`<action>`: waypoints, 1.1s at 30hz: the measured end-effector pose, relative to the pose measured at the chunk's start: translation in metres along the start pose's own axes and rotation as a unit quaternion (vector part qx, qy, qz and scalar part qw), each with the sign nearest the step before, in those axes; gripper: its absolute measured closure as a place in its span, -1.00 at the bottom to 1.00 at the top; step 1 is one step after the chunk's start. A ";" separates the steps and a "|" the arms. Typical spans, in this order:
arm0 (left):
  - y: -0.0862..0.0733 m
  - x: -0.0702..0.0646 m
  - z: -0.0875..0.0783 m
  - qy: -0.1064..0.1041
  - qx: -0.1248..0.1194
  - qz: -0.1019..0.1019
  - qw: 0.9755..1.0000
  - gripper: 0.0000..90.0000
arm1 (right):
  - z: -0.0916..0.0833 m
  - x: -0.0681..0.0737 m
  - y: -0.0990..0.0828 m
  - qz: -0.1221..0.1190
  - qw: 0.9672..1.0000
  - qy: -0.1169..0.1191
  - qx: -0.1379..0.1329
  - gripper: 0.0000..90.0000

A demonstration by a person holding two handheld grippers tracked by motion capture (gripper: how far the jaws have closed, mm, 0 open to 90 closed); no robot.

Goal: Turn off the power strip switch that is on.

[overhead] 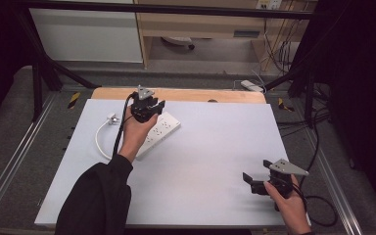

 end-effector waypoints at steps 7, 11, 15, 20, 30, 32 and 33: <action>-0.001 0.000 0.001 -0.009 -0.004 -0.004 1.000 0.88 | 0.001 0.000 0.000 0.001 1.000 -0.001 0.000 -0.92; -0.005 0.000 0.003 -0.016 -0.001 -0.013 1.000 0.99 | 0.001 -0.001 0.000 0.002 1.000 -0.002 0.001 -0.92; -0.008 0.002 0.005 -0.014 0.002 -0.020 1.000 1.00 | 0.000 -0.001 0.000 0.003 1.000 -0.003 0.000 -0.92; -0.012 0.002 0.008 -0.018 0.008 -0.024 1.000 1.00 | 0.001 -0.002 0.000 0.004 1.000 -0.005 0.000 -0.92; -0.019 0.005 0.013 -0.015 0.026 -0.023 0.999 1.00 | 0.002 -0.002 -0.001 0.003 1.000 -0.007 0.002 -0.92; -0.021 0.006 0.014 -0.016 0.028 -0.027 0.999 1.00 | 0.002 -0.002 -0.001 0.005 1.000 -0.007 0.003 -0.92; -0.023 0.007 0.015 -0.016 0.031 -0.028 0.999 1.00 | 0.002 -0.002 -0.001 0.005 1.000 -0.007 0.003 -0.92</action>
Point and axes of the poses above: each handheld gripper's, and its own axes: z roughly forward along the jaws, y roughly out of its top, x roughly to its left, the point moved 8 cm from there along z, roughly forward along the jaws, and after that the axes turned 14 degrees about z, right-handed, at the moved point
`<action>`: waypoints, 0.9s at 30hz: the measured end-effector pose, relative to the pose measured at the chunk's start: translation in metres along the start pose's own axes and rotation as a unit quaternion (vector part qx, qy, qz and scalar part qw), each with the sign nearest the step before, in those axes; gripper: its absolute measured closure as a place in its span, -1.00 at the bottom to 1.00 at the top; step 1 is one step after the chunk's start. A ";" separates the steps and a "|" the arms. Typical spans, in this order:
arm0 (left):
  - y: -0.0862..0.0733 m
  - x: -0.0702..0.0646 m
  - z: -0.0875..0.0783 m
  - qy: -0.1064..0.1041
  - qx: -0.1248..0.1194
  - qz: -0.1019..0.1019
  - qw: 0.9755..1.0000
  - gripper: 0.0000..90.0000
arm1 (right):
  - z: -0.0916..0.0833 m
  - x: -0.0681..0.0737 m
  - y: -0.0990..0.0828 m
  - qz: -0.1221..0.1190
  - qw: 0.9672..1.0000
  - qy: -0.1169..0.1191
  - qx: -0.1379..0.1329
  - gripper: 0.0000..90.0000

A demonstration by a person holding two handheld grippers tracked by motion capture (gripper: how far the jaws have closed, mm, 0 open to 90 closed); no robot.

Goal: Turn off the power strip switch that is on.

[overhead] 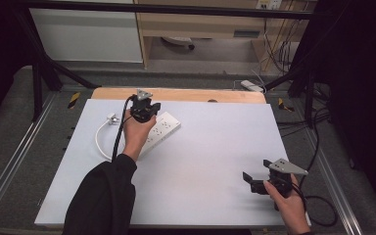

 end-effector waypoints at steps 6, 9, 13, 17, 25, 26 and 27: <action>-0.009 0.003 0.005 0.000 0.021 -0.005 1.000 1.00 | 0.000 -0.001 0.000 0.002 1.000 0.002 -0.001 -0.92; -0.010 0.001 0.007 0.000 0.027 0.000 1.000 1.00 | 0.000 -0.001 0.001 0.003 1.000 0.003 -0.001 -0.92; -0.012 -0.003 0.011 -0.003 0.032 0.003 0.999 1.00 | 0.000 0.001 0.000 0.002 1.000 0.004 -0.001 -0.92; -0.012 -0.005 0.014 -0.006 0.032 0.003 0.999 1.00 | 0.000 0.000 0.000 0.001 1.000 0.003 -0.002 -0.92; -0.015 -0.003 0.015 -0.008 0.038 0.003 0.999 1.00 | 0.001 0.000 -0.001 0.001 1.000 0.002 0.002 -0.92; -0.015 -0.003 0.014 -0.007 0.036 0.000 0.999 1.00 | 0.001 -0.001 -0.001 0.001 1.000 0.001 0.003 -0.92; -0.015 -0.003 0.014 -0.007 0.036 0.000 0.999 1.00 | 0.002 -0.001 -0.002 0.000 1.000 0.001 0.004 -0.92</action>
Point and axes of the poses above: each handheld gripper's, and its own axes: z roughly forward along the jaws, y roughly out of its top, x roughly to its left, the point moved 8 cm from there along z, roughly forward along the jaws, and after that the axes turned 14 degrees about z, right-handed, at the moved point
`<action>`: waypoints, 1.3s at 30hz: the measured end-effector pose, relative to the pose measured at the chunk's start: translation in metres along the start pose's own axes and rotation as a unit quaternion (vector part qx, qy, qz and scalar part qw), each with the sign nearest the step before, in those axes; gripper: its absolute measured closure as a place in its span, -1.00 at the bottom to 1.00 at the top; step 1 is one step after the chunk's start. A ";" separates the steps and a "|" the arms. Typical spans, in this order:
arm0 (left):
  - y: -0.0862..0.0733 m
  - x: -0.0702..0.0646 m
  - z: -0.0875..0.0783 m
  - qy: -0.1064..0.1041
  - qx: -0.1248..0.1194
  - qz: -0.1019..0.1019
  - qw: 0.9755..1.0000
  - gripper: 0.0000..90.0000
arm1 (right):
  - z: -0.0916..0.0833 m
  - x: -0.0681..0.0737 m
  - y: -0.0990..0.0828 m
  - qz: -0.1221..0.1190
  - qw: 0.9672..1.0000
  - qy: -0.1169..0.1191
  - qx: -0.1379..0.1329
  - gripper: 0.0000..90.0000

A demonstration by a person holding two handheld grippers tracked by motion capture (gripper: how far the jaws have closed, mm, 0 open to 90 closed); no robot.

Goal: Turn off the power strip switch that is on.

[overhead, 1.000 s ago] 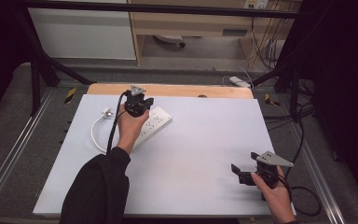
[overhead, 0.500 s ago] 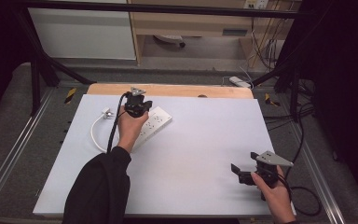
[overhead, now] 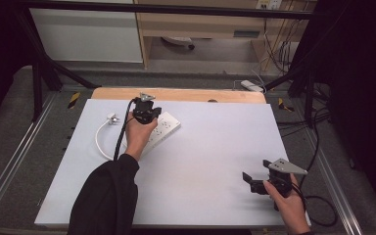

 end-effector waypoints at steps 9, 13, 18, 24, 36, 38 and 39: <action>-0.006 0.001 0.004 -0.002 0.011 0.001 1.000 1.00 | 0.000 0.000 0.000 0.000 1.000 -0.001 0.000 -0.92; -0.008 0.000 0.005 -0.003 0.017 0.002 1.000 1.00 | 0.000 0.000 0.001 0.001 1.000 -0.001 -0.002 -0.92; -0.013 -0.002 0.007 0.007 0.024 0.013 1.000 1.00 | -0.001 0.000 0.001 -0.001 1.000 0.001 -0.003 -0.92; -0.023 0.000 0.012 0.004 0.033 0.002 0.999 1.00 | -0.001 0.000 0.001 0.001 1.000 0.001 -0.004 -0.92; -0.028 0.001 0.024 0.002 0.037 -0.006 0.999 1.00 | 0.000 0.001 -0.001 -0.002 1.000 0.001 0.002 -0.92; -0.029 0.001 0.026 0.002 0.040 -0.006 0.999 1.00 | 0.000 0.001 -0.001 -0.002 1.000 0.001 0.002 -0.92; -0.029 0.001 0.027 0.002 0.041 -0.004 0.999 1.00 | 0.000 0.001 -0.001 -0.002 1.000 0.001 0.002 -0.92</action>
Point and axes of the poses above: each handheld gripper's, and its own axes: z roughly forward along the jaws, y roughly out of its top, x roughly to its left, the point moved 8 cm from there along z, roughly forward along the jaws, and after that the axes turned 14 degrees about z, right-handed, at the moved point
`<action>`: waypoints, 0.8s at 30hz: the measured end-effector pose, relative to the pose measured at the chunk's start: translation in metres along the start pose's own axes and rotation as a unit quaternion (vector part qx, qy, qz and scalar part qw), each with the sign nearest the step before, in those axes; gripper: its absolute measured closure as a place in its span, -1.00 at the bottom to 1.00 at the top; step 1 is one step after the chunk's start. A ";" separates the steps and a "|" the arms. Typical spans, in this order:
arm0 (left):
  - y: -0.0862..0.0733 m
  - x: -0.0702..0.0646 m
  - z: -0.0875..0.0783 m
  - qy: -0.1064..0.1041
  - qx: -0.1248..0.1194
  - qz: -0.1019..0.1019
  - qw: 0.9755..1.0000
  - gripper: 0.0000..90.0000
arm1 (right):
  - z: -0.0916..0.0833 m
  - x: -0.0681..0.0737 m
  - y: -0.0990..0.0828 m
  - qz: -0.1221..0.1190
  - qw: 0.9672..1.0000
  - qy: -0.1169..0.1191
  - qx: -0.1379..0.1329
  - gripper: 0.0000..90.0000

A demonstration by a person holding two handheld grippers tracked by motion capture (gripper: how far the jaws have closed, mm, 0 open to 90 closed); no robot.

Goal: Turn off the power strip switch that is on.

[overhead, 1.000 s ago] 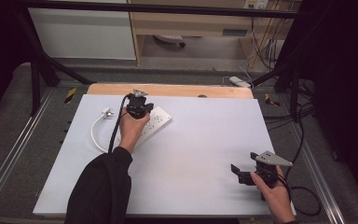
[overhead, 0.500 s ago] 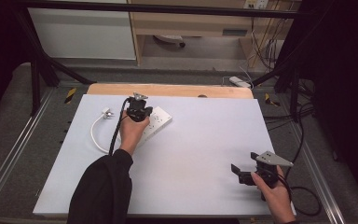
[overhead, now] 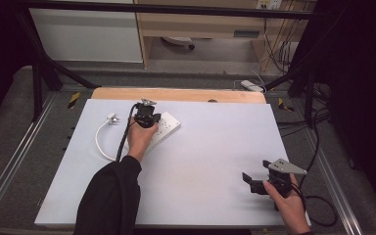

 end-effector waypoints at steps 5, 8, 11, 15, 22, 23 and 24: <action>0.001 0.001 0.004 0.001 0.003 -0.002 1.000 1.00 | 0.000 0.000 0.000 0.000 1.000 -0.001 0.000 -0.92; 0.001 0.001 0.005 0.001 0.005 0.002 1.000 1.00 | 0.000 0.000 0.000 0.000 1.000 0.000 0.001 -0.92; 0.002 0.001 0.007 0.001 0.010 0.005 1.000 1.00 | 0.000 0.000 0.000 0.000 1.000 0.000 0.001 -0.92; 0.003 -0.001 0.010 0.001 0.009 0.003 1.000 1.00 | 0.000 0.000 0.000 -0.001 1.000 0.000 0.000 -0.92; 0.005 0.000 0.012 0.004 0.020 0.009 1.000 1.00 | 0.000 0.000 -0.001 -0.001 1.000 0.001 0.002 -0.92; 0.006 0.000 0.012 0.003 0.020 0.010 1.000 1.00 | 0.000 0.000 -0.001 -0.001 1.000 0.001 0.002 -0.92; 0.006 0.000 0.012 0.003 0.021 0.011 1.000 1.00 | 0.000 0.000 -0.001 0.000 1.000 0.002 0.003 -0.92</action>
Point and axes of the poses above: each handheld gripper's, and its own axes: z roughly forward along the jaws, y roughly out of its top, x roughly to its left, the point moved 8 cm from there along z, roughly forward along the jaws, and after that the axes turned 14 degrees about z, right-handed, at the moved point
